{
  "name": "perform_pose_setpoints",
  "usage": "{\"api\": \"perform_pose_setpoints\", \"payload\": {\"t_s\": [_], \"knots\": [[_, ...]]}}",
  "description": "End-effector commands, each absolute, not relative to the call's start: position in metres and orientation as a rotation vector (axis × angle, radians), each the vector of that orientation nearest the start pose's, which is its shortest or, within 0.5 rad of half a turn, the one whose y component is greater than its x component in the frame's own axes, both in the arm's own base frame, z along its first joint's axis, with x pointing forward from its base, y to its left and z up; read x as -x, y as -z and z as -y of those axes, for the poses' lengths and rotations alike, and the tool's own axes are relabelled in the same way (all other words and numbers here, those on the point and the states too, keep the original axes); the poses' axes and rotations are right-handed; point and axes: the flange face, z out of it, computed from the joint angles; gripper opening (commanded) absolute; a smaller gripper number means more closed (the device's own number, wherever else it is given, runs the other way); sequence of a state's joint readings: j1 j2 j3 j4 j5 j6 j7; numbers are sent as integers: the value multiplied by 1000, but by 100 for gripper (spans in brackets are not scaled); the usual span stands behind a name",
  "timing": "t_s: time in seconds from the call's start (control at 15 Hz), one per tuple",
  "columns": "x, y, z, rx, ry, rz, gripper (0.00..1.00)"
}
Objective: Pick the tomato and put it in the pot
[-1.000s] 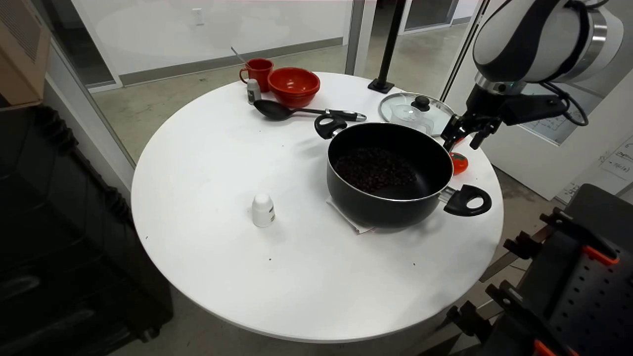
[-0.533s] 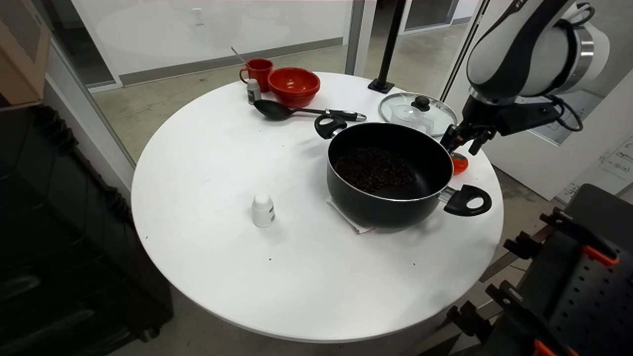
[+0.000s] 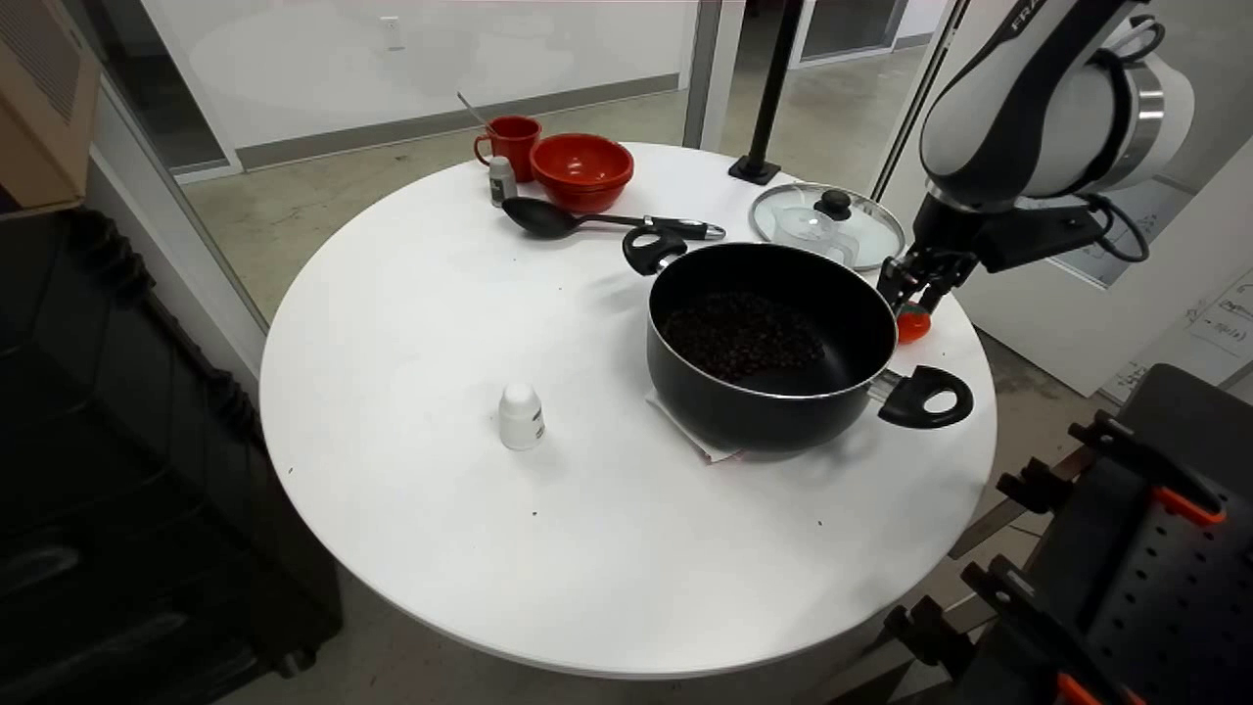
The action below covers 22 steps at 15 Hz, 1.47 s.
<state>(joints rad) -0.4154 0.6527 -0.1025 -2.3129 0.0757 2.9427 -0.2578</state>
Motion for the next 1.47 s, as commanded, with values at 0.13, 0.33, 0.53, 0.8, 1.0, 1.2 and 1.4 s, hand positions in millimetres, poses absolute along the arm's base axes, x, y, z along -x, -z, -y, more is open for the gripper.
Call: {"api": "perform_pose_setpoints", "payload": {"t_s": [0.13,0.33,0.53,0.8,1.0,1.2,1.4], "knots": [[-426,-65,250,3130,-39,-490,38],[-429,-94,238,3082,3,-475,38],[-431,-139,225,3061,65,-475,38],[-428,-214,215,3060,144,-465,38],[-423,-266,204,3043,212,-411,38],[-422,-306,180,3029,306,-290,38],[-431,-330,149,3011,347,-169,38]]}}
